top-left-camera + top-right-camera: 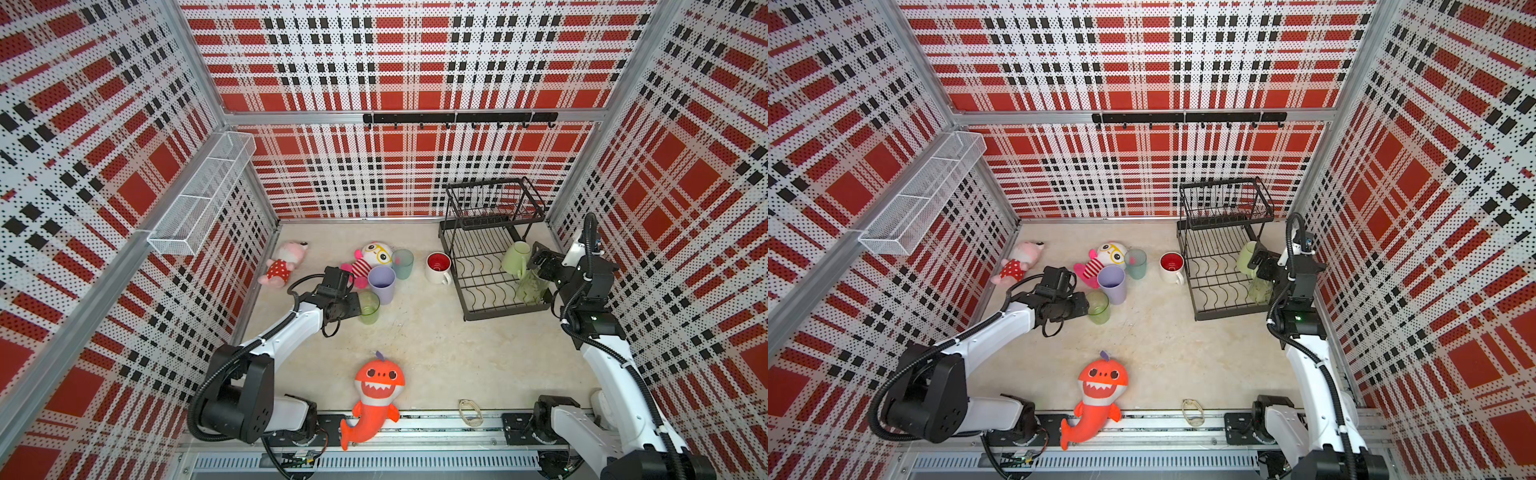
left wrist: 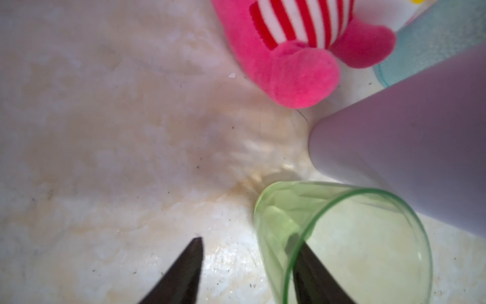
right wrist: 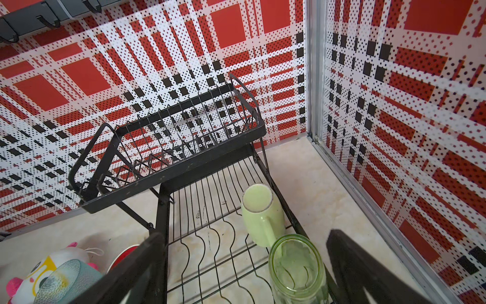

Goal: Load cups into a dish rack
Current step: Pick up the cup from the center of the table.

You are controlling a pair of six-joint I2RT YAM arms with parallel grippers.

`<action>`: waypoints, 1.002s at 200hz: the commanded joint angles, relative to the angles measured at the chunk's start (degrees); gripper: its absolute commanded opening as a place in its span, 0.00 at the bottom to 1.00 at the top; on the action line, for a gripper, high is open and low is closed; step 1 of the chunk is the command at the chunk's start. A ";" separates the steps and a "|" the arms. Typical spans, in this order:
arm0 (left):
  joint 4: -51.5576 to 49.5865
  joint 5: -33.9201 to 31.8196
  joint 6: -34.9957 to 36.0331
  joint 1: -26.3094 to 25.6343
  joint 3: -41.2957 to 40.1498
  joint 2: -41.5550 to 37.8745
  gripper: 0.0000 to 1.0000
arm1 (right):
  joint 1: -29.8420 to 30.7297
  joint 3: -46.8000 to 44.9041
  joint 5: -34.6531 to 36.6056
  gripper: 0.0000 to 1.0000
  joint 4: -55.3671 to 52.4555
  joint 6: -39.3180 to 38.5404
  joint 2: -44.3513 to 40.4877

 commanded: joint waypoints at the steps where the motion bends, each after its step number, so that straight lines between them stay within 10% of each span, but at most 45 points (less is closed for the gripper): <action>1: -0.13 0.11 2.14 0.26 1.48 0.05 0.40 | -0.28 -0.26 0.38 1.00 0.48 0.09 -1.17; 128: 2.53 9.65 4.17 1.45 -0.10 -0.06 0.00 | -0.28 0.10 0.57 1.00 -0.09 0.32 -2.40; 200: 3.88 15.68 7.82 3.46 4.87 -11.41 0.00 | -0.28 2.74 -3.63 1.00 -2.77 1.41 -2.06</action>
